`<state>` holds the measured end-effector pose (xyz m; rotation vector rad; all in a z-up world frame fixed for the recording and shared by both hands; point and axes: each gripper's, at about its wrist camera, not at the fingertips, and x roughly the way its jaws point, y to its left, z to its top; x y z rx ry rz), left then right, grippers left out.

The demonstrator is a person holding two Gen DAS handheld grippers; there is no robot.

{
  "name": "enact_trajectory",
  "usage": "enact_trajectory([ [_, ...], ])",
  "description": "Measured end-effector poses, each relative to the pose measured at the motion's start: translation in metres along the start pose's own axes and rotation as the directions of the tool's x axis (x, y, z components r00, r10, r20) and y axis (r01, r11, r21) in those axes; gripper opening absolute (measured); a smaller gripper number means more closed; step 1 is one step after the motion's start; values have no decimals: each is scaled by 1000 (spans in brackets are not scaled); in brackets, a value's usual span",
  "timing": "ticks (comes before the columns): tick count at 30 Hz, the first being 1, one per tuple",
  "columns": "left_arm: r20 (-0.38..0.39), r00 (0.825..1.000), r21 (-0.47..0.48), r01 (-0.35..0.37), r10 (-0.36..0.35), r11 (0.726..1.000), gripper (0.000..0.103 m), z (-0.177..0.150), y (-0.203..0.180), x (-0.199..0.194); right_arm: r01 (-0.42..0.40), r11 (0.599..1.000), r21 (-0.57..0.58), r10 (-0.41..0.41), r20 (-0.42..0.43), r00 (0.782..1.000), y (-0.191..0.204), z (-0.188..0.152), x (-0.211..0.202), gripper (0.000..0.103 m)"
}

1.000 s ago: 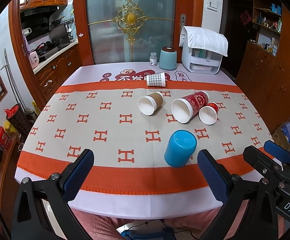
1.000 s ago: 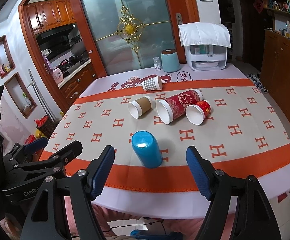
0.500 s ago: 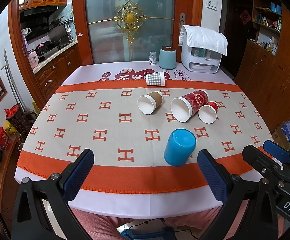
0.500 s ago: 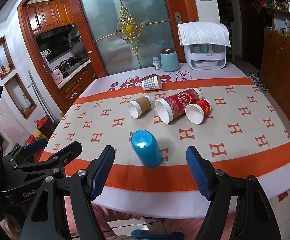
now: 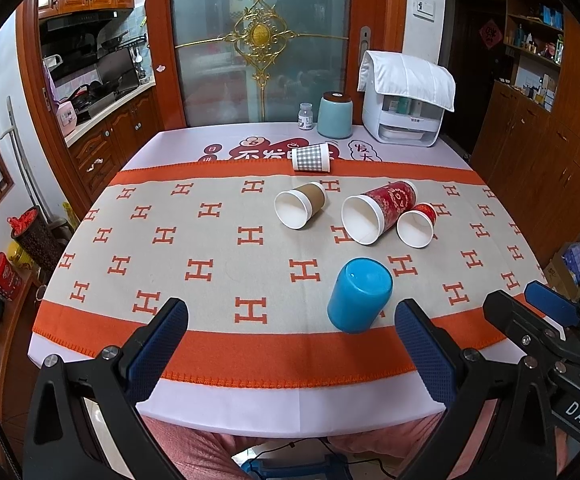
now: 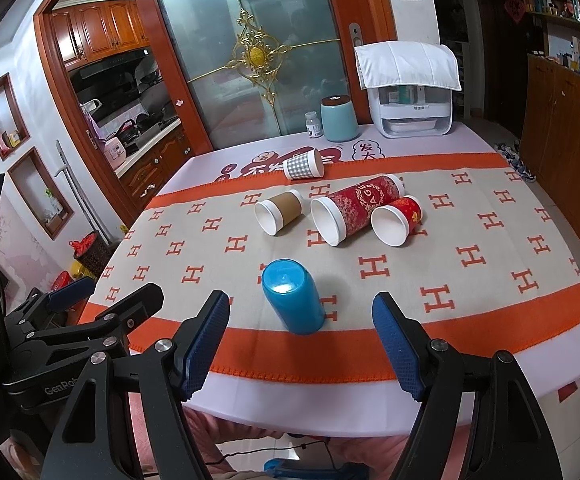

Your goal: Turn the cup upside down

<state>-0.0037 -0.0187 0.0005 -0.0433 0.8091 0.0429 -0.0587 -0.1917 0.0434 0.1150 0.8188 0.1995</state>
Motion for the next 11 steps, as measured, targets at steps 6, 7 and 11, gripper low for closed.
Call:
enact_trajectory([
  [6,-1,1000,0,1,-1,1000,102,-1,-1,0,0,1000,0,0,1,1000,-1,0,0,75],
  [7,-1,1000,-2,1,-1,1000,102,-2,-1,0,0,1000,1,0,1,1000,0,1,0,75],
  [11,-3,1000,1,1,-1,1000,102,-1,0,0,0,1000,2,0,1,1000,0,0,0,75],
])
